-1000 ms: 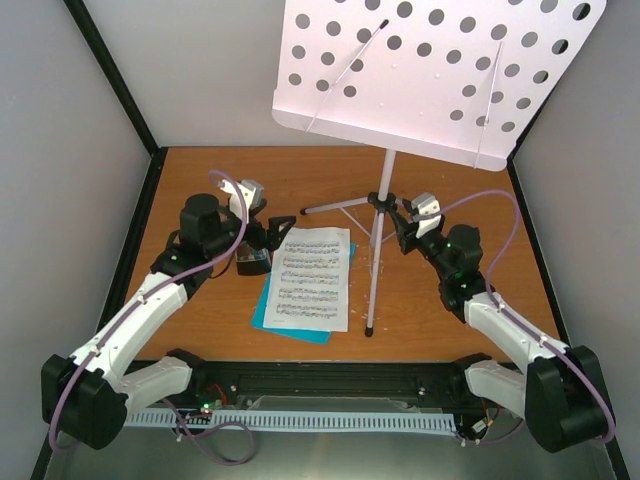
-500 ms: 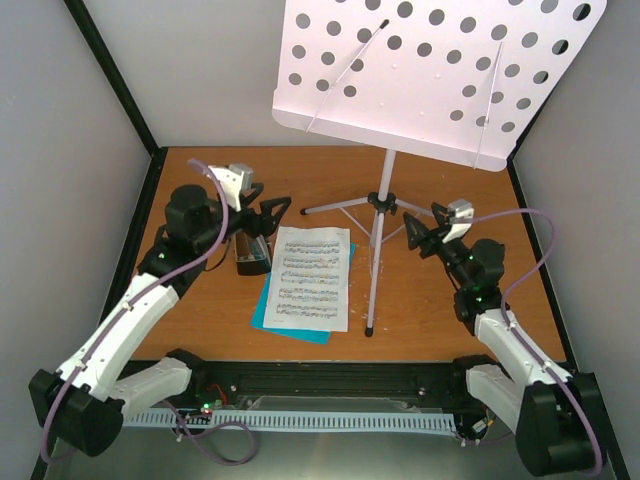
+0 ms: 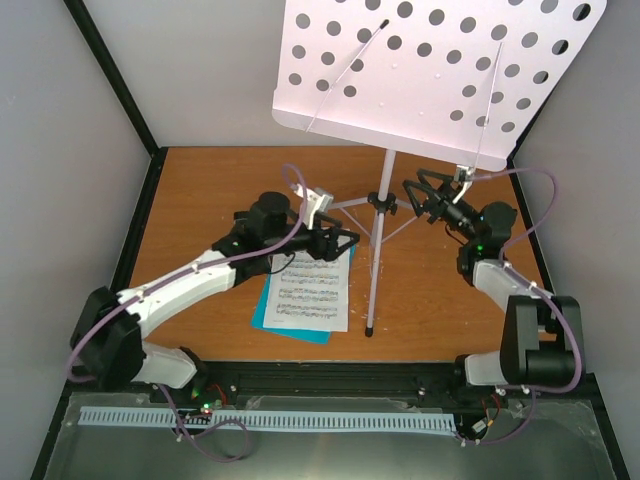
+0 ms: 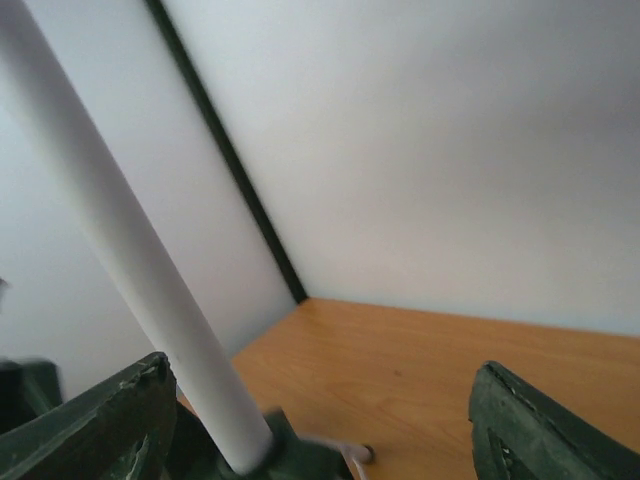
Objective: Pack up the instrument practice props
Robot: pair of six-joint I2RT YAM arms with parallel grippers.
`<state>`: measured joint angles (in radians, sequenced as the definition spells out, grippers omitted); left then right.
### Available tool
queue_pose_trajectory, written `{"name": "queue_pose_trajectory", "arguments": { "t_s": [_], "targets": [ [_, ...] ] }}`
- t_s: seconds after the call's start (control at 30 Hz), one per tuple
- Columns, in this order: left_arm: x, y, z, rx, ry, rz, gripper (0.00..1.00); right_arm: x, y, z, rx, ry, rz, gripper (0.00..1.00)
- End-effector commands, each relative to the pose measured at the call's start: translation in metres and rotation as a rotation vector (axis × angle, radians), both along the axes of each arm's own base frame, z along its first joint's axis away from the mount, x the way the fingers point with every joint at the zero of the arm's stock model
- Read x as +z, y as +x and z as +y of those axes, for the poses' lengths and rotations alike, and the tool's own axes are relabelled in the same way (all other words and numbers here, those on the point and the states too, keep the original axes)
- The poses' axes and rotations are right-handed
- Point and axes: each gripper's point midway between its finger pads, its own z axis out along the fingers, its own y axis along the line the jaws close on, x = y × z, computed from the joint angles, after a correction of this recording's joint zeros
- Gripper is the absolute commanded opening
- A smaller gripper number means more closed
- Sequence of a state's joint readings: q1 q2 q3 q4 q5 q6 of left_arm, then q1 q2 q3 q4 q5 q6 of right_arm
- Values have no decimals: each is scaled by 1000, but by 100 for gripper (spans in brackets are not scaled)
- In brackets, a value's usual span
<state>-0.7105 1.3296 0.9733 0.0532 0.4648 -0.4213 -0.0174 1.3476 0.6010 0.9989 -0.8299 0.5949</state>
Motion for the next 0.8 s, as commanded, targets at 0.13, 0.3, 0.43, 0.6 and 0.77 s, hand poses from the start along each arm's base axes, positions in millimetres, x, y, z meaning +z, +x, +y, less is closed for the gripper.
{"name": "queue_pose_trajectory", "arguments": {
  "t_s": [0.13, 0.3, 0.43, 0.6, 0.77],
  "targets": [
    [-5, -7, -49, -145, -84, 48, 81, 59, -20, 31, 288, 3, -190, 68],
    [-24, -6, -67, -202, -68, 64, 71, 77, -22, 42, 390, 14, -238, 60],
    [-40, -8, -81, -244, -22, 68, 67, 88, -26, 53, 478, 1, -272, 56],
    [-52, -5, -86, -254, -10, 85, 66, 96, -28, 59, 544, 7, -296, 53],
    [-68, 3, -91, -235, 16, 114, 63, 97, -27, 67, 574, -5, -301, 49]
  ]
}}
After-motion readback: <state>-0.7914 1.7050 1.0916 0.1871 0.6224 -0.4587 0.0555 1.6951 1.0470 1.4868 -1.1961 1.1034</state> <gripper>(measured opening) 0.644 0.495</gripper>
